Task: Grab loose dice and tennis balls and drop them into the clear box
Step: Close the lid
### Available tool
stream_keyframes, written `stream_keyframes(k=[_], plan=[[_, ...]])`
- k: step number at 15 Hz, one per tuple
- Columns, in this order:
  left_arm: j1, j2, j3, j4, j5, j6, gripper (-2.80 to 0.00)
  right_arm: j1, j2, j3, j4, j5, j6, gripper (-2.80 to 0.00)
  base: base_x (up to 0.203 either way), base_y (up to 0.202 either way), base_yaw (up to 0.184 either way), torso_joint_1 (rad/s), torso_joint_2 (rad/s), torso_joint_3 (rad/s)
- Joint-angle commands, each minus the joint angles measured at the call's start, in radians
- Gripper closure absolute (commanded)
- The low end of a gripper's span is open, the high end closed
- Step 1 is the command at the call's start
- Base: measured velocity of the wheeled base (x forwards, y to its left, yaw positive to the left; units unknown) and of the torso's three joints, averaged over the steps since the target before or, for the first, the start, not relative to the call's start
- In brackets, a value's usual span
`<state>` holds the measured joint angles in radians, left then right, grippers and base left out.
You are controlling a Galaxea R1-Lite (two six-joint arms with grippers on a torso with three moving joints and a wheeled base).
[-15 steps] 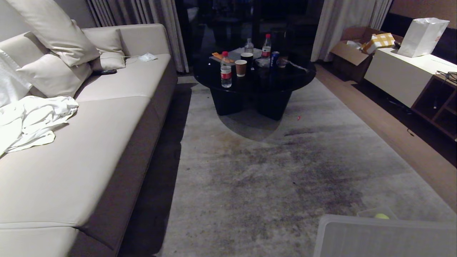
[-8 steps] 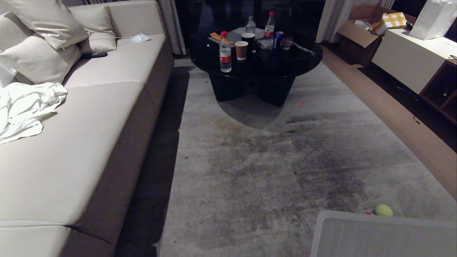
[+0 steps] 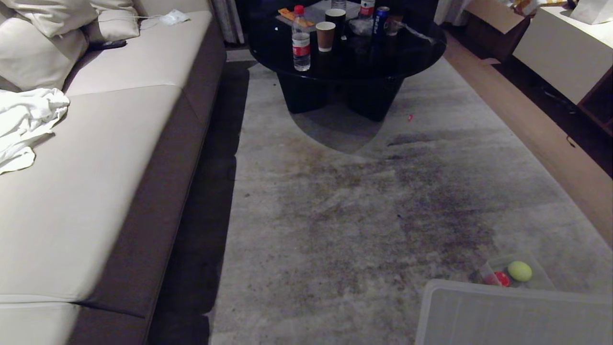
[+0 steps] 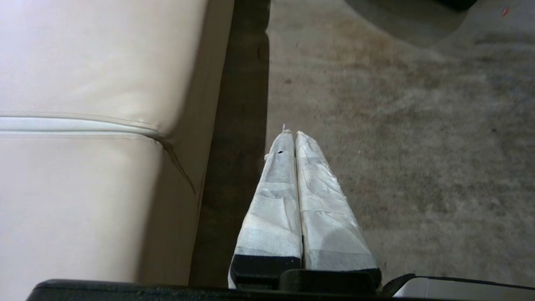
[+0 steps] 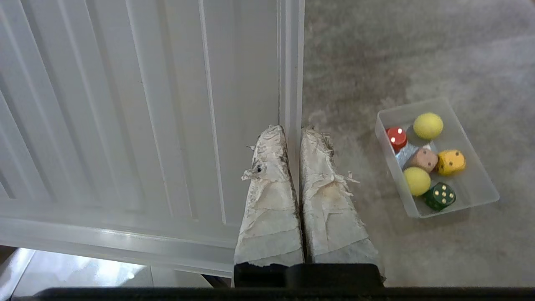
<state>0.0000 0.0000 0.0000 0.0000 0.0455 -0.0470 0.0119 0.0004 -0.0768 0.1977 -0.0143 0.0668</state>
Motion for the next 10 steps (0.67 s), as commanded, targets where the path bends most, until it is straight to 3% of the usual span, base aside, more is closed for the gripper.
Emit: stream_keyframes(k=[1, 10], plan=[[0.000, 0.002, 0.002, 0.000, 0.000, -0.001, 0.00, 0.000, 0.001, 0.000, 0.002, -0.001, 0.001, 0.00, 0.000, 0.000, 0.000, 0.006, 0.00, -0.193], [0.000, 0.002, 0.002, 0.000, 0.000, -0.001, 0.00, 0.000, 0.001, 0.000, 0.000, 0.000, 0.001, 0.00, 0.000, 0.000, 0.000, 0.004, 0.00, -0.198]])
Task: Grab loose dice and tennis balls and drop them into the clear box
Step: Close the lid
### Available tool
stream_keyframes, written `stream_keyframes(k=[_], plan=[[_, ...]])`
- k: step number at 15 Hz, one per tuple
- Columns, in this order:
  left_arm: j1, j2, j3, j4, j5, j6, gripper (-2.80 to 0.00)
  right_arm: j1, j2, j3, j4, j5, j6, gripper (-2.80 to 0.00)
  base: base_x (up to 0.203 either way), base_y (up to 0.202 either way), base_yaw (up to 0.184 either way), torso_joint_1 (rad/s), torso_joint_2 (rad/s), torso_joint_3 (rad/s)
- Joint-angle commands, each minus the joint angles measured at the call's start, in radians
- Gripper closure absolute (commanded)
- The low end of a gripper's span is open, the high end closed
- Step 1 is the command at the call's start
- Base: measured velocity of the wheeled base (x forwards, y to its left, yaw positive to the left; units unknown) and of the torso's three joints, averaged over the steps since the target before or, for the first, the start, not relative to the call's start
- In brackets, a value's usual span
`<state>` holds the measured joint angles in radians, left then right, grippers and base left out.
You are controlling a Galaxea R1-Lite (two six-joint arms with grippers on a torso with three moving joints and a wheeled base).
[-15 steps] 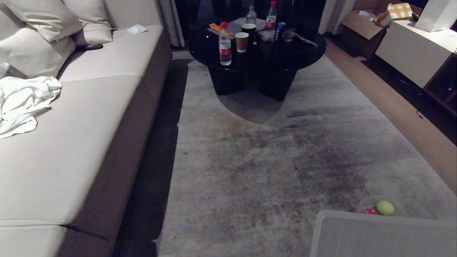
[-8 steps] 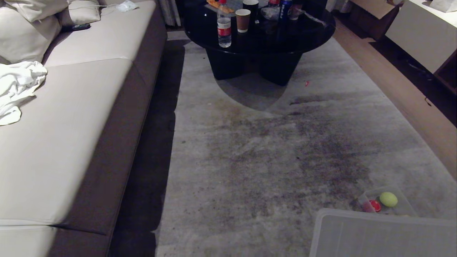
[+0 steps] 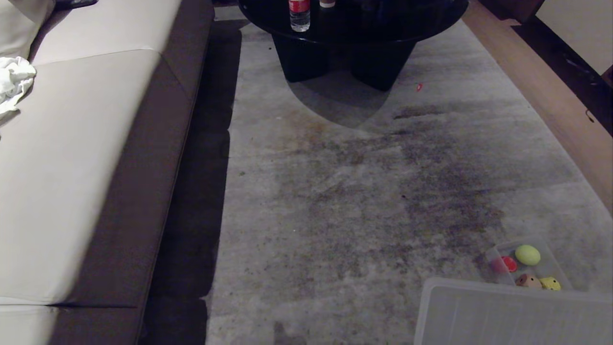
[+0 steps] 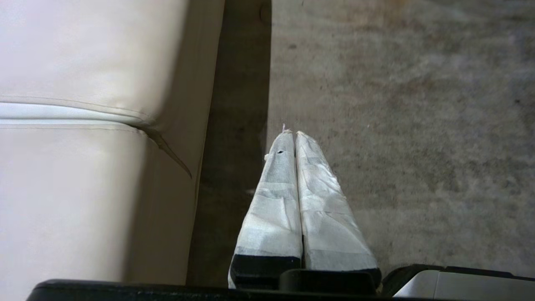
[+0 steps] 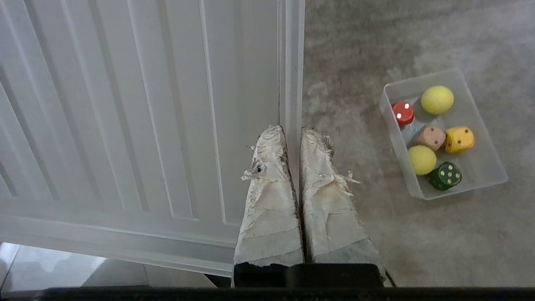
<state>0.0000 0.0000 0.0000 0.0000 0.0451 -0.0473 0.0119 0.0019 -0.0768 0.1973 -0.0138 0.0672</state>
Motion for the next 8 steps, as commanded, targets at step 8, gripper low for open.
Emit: stream_keyframes(k=[8], plan=[[0.000, 0.002, 0.002, 0.000, 0.001, -0.002, 0.00, 0.000, 0.000, 0.000, 0.001, -0.002, 0.003, 0.00, 0.000, 0.000, 0.000, 0.001, 0.00, -0.196]])
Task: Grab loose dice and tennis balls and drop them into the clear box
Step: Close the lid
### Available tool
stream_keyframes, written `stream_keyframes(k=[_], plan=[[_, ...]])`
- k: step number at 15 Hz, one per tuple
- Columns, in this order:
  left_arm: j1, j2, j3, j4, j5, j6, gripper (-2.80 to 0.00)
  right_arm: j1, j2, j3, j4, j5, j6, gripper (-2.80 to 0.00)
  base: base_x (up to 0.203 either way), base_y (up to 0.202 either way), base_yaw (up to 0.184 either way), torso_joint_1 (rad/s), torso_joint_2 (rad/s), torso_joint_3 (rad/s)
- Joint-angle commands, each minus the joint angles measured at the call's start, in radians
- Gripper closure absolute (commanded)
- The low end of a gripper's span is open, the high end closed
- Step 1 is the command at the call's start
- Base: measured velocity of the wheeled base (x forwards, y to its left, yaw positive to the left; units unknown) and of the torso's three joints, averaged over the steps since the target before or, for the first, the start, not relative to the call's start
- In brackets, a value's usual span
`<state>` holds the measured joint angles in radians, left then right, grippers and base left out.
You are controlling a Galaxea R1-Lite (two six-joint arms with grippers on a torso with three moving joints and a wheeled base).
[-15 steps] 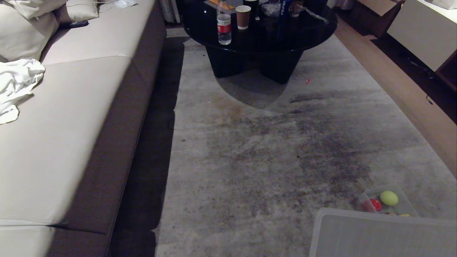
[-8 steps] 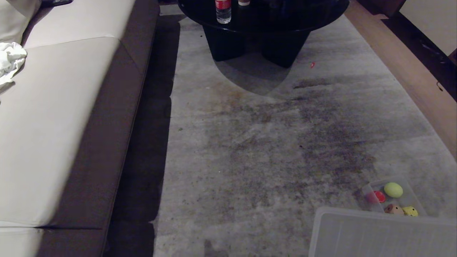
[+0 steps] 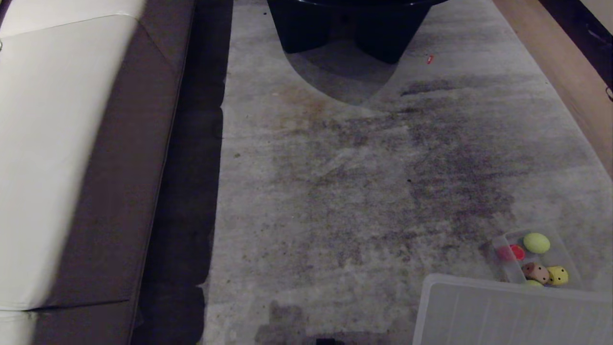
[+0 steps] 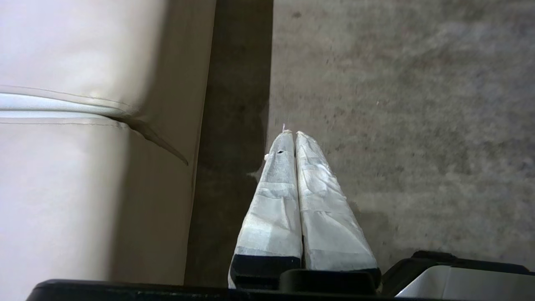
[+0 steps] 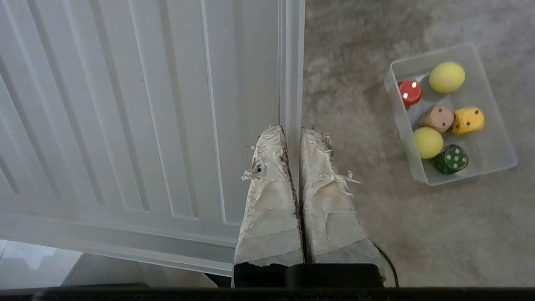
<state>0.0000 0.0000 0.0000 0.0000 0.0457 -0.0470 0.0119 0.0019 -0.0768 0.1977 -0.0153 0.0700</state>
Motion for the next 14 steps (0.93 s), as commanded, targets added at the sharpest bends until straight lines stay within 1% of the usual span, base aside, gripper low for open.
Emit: stream_keyframes(k=[1, 14], plan=[[0.000, 0.002, 0.002, 0.000, 0.000, -0.001, 0.00, 0.000, 0.000, 0.000, 0.001, 0.000, 0.001, 0.00, 0.000, 0.000, 0.000, 0.010, 0.00, -0.190], [0.000, 0.002, 0.002, 0.000, 0.000, -0.001, 0.00, 0.000, 0.000, 0.000, 0.002, 0.000, 0.001, 0.00, 0.000, 0.000, 0.000, 0.002, 0.00, -0.198]])
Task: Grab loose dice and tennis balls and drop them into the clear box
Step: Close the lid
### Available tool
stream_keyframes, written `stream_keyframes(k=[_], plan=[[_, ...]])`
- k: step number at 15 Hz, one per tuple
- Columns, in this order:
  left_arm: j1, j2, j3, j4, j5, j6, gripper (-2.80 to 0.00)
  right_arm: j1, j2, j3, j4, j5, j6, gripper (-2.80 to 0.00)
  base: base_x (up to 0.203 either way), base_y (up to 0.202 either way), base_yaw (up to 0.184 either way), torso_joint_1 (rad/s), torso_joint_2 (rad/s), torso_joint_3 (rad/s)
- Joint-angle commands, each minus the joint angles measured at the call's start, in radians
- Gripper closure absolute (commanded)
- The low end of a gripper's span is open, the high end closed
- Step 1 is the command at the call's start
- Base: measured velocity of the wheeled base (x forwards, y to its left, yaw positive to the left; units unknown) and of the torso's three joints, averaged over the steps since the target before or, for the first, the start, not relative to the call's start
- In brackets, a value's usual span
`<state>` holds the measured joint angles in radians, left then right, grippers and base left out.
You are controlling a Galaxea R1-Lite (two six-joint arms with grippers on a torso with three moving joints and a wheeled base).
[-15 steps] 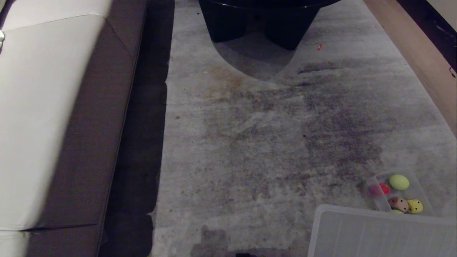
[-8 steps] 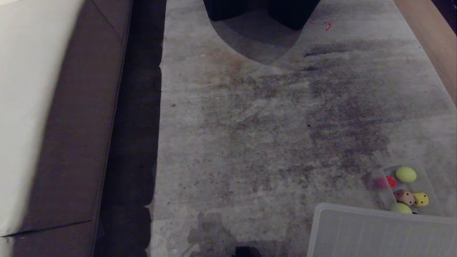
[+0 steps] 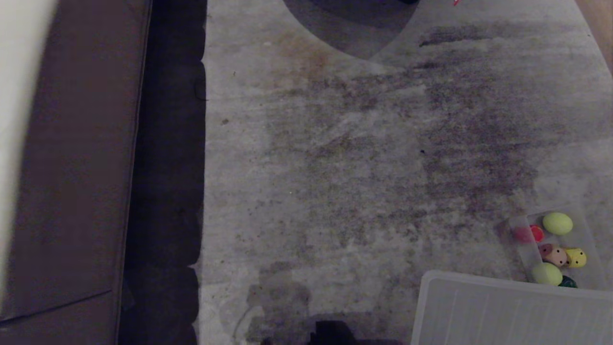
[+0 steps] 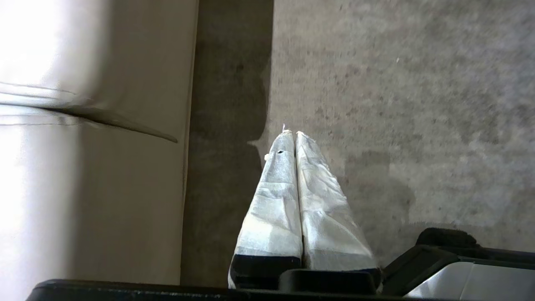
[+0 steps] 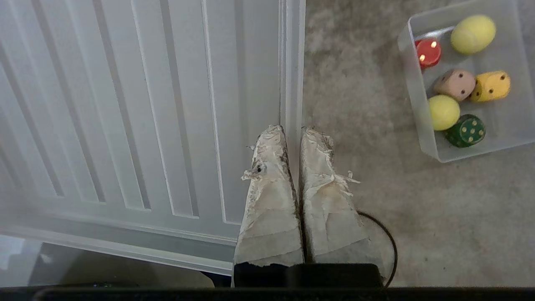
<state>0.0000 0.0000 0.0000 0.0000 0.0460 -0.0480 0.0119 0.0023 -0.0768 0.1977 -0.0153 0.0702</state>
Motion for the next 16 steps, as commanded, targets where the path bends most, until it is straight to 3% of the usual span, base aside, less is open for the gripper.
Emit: stream_keyframes(k=[1, 16], plan=[[0.000, 0.002, 0.002, 0.000, 0.000, 0.000, 0.00, 0.000, -0.001, 0.000, 0.001, 0.000, 0.000, 0.00, 0.000, 0.000, 0.000, 0.001, 0.00, -0.196], [0.000, 0.002, 0.002, 0.000, 0.000, -0.001, 0.00, 0.000, -0.001, 0.000, 0.000, -0.002, 0.006, 0.00, 0.000, 0.000, 0.000, 0.002, 0.00, -0.181]])
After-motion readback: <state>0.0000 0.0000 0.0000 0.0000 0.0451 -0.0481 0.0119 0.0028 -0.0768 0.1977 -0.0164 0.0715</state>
